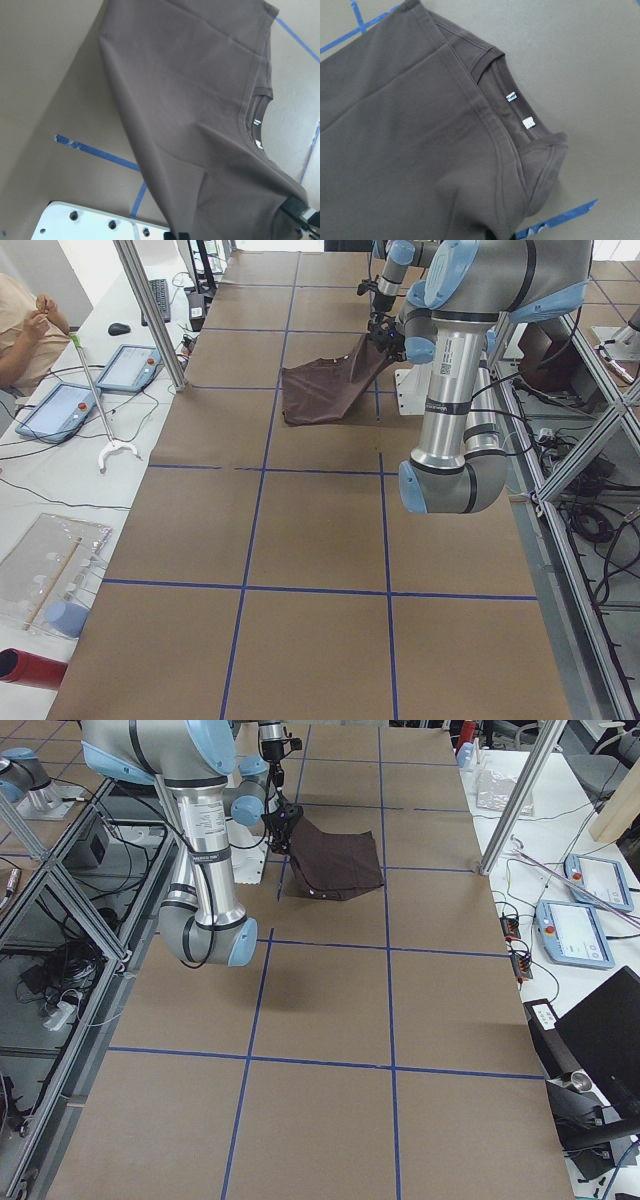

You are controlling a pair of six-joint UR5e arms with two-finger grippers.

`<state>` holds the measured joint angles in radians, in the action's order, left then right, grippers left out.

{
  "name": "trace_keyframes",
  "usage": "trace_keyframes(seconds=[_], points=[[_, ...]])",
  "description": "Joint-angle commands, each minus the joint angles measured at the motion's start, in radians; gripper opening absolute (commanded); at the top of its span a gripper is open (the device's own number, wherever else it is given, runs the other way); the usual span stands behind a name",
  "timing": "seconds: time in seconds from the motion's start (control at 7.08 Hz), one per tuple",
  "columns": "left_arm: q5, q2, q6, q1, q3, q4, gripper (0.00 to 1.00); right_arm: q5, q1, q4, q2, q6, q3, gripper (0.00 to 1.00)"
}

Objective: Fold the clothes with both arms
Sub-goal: 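Lift the near edge with both grippers and fold it toward the far edge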

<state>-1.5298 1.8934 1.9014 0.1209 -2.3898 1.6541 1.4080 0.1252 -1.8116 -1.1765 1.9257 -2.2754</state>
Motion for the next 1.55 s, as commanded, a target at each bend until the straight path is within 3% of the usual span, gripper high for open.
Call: trace_keyframes(seconds=[0.0,0.28,0.71,1.13,1.41], points=[[-0.01,0.016,-0.117,0.098,0.046,-0.007,0.0,0.002,0.074,0.004,0.078,-0.017,0.115,0.0],[-0.038,0.045,-0.204,0.216,0.121,-0.004,0.0,0.008,0.166,0.006,0.158,-0.059,0.22,0.0],[-0.038,0.128,-0.28,0.324,0.309,0.027,0.0,0.011,0.24,0.199,0.191,-0.096,0.403,0.0],[-0.036,0.131,-0.337,0.384,0.515,0.206,0.0,0.032,0.29,0.207,0.285,-0.129,0.56,0.0],[-0.036,0.131,-0.341,0.391,0.586,0.265,0.0,0.032,0.312,0.355,0.288,-0.149,0.672,0.0]])
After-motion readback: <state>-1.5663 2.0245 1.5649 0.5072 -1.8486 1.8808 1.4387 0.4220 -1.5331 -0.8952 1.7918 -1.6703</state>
